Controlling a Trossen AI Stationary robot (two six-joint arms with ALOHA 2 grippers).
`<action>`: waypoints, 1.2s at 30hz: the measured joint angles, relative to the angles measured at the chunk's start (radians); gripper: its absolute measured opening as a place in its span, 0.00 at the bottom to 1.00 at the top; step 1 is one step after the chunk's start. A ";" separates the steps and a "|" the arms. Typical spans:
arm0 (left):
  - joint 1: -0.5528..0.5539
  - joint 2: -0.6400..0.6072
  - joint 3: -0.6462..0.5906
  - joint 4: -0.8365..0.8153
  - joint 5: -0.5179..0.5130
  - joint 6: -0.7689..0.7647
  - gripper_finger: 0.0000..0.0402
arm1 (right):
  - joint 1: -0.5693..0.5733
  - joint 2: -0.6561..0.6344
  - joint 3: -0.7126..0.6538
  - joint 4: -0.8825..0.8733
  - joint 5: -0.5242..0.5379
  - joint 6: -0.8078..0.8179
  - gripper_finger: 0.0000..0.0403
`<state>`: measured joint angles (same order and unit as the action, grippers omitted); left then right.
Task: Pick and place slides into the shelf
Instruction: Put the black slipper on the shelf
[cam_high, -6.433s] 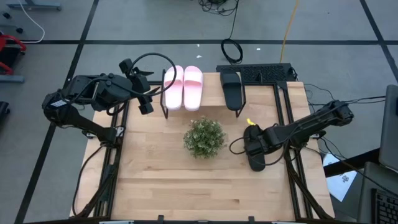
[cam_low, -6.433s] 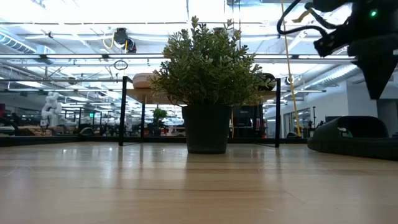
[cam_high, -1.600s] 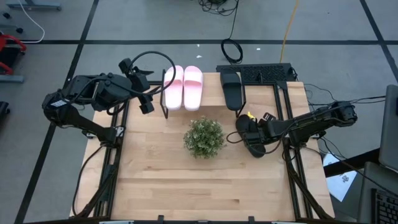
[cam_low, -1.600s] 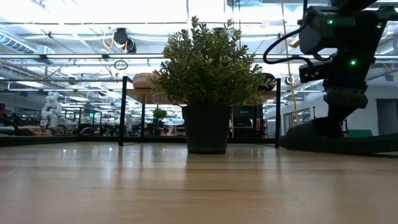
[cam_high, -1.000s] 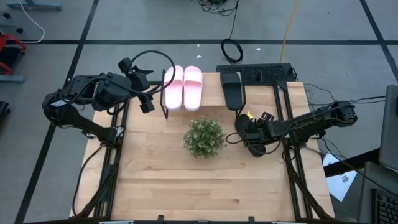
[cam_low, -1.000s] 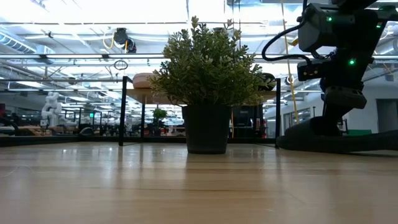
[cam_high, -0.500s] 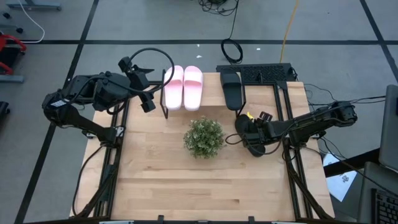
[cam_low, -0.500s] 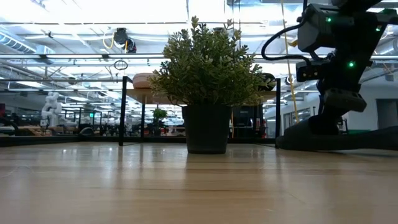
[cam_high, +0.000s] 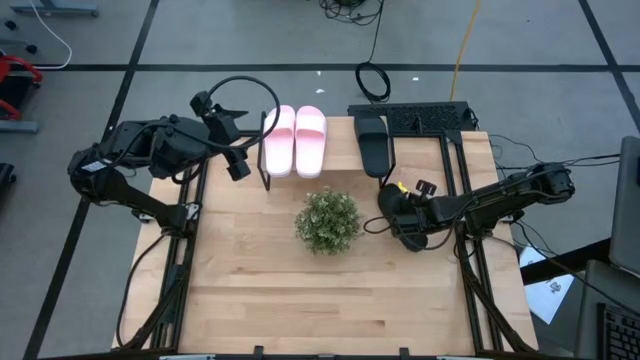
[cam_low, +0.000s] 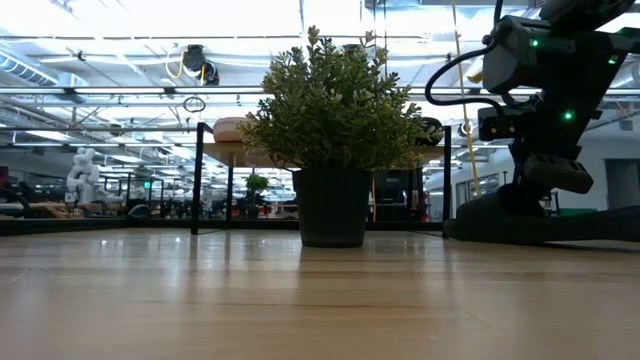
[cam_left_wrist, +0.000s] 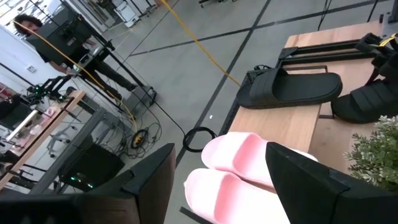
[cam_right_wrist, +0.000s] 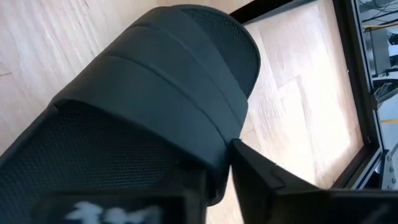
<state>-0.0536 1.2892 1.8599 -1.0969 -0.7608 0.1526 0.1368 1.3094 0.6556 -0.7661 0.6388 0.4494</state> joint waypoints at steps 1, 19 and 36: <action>0.000 0.000 0.000 0.000 0.000 -0.003 0.64 | 0.000 0.000 0.000 0.003 0.000 -0.002 0.11; 0.000 0.000 0.000 0.001 0.000 -0.017 0.64 | 0.031 -0.021 0.053 -0.100 -0.122 0.103 0.01; 0.000 0.000 0.000 0.001 0.000 -0.005 0.64 | 0.165 -0.022 0.401 -0.607 -0.372 0.382 0.00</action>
<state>-0.0537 1.2896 1.8599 -1.0962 -0.7605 0.1476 0.3017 1.2873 1.0564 -1.3726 0.2666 0.8318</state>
